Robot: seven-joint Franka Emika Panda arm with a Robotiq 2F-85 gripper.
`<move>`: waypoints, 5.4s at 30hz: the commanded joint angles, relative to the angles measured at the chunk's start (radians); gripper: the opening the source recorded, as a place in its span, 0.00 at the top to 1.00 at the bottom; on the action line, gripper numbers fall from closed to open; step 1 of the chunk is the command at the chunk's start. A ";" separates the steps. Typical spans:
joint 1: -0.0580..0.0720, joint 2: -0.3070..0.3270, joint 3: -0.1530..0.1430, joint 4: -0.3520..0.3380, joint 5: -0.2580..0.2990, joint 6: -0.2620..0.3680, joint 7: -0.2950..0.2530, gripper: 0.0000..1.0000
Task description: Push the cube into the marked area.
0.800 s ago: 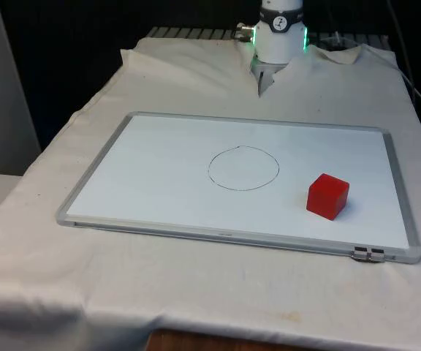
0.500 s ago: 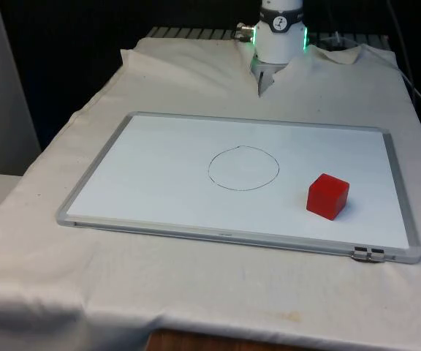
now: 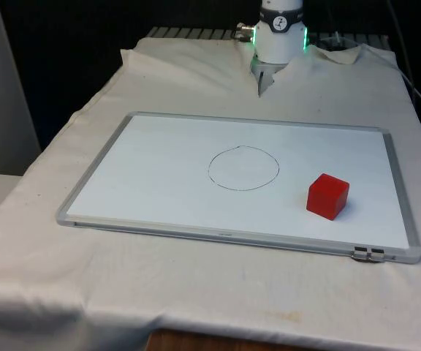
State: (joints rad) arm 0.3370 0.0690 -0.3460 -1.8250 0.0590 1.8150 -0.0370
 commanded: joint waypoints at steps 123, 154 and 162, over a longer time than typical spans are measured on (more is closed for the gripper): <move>-0.006 0.774 0.217 0.420 0.133 0.500 0.251 1.00; -0.003 0.778 0.125 0.436 0.014 0.376 0.319 1.00; 0.004 0.758 0.113 0.404 -0.026 0.352 0.331 1.00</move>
State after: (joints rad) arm 0.3320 0.8420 -0.2260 -1.3980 0.0410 2.1610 0.2870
